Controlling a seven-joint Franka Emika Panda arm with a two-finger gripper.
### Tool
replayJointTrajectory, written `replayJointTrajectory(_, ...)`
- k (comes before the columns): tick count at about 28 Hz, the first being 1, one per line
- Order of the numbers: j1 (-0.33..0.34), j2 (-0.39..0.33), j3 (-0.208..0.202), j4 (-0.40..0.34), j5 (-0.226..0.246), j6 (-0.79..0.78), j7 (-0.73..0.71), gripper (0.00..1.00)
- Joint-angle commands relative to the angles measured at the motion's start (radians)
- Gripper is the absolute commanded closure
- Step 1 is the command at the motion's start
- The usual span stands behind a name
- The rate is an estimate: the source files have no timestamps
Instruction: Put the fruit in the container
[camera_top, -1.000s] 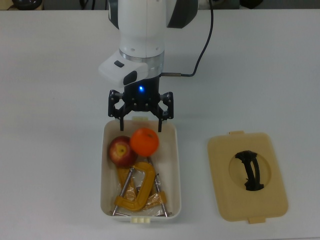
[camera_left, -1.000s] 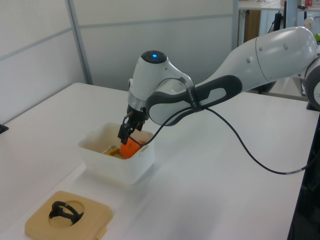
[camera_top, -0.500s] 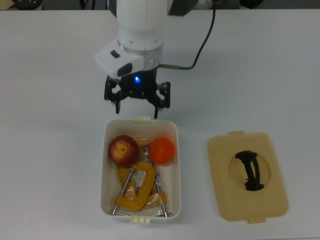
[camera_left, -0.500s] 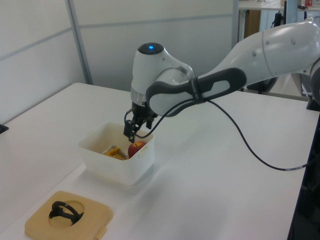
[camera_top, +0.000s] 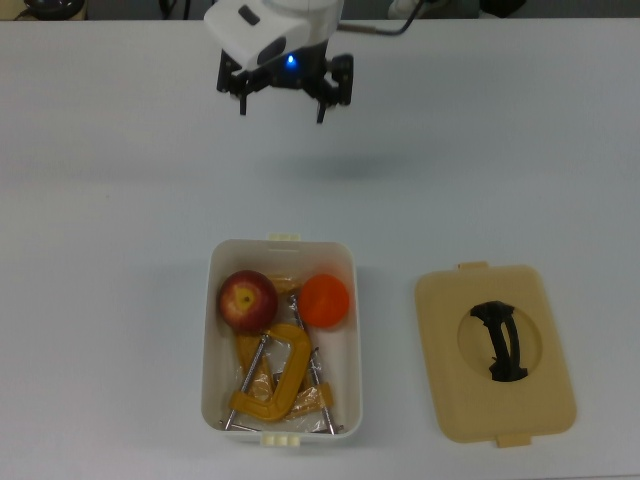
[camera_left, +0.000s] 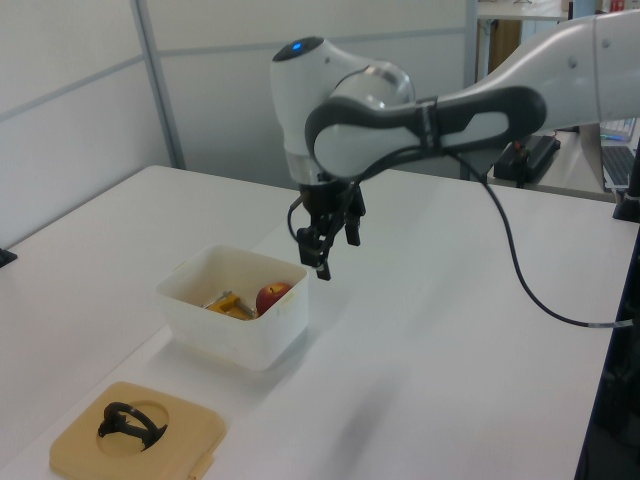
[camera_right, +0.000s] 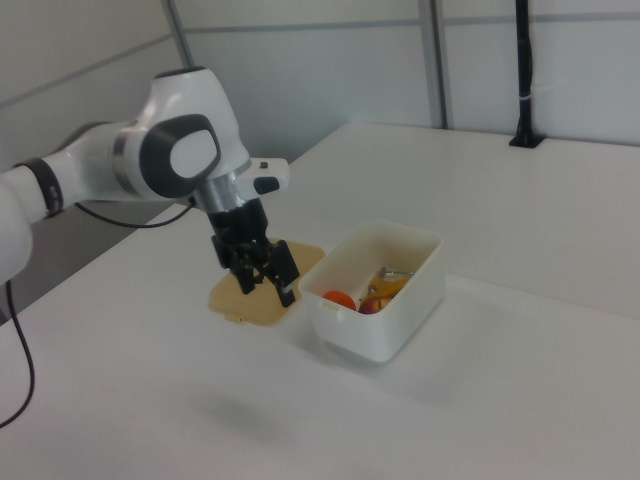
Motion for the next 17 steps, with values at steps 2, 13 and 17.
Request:
replayJointTrajectory(2, 0.005, -0.074, -0.037, -0.036, 0.046, -0.034, -0.095, 0.0)
replayJointTrajectory(13, 0.005, -0.1, -0.039, -0.047, 0.049, -0.035, -0.109, 0.0)
replayJointTrajectory(17, 0.005, -0.1, -0.039, -0.045, 0.068, -0.037, -0.121, 0.0)
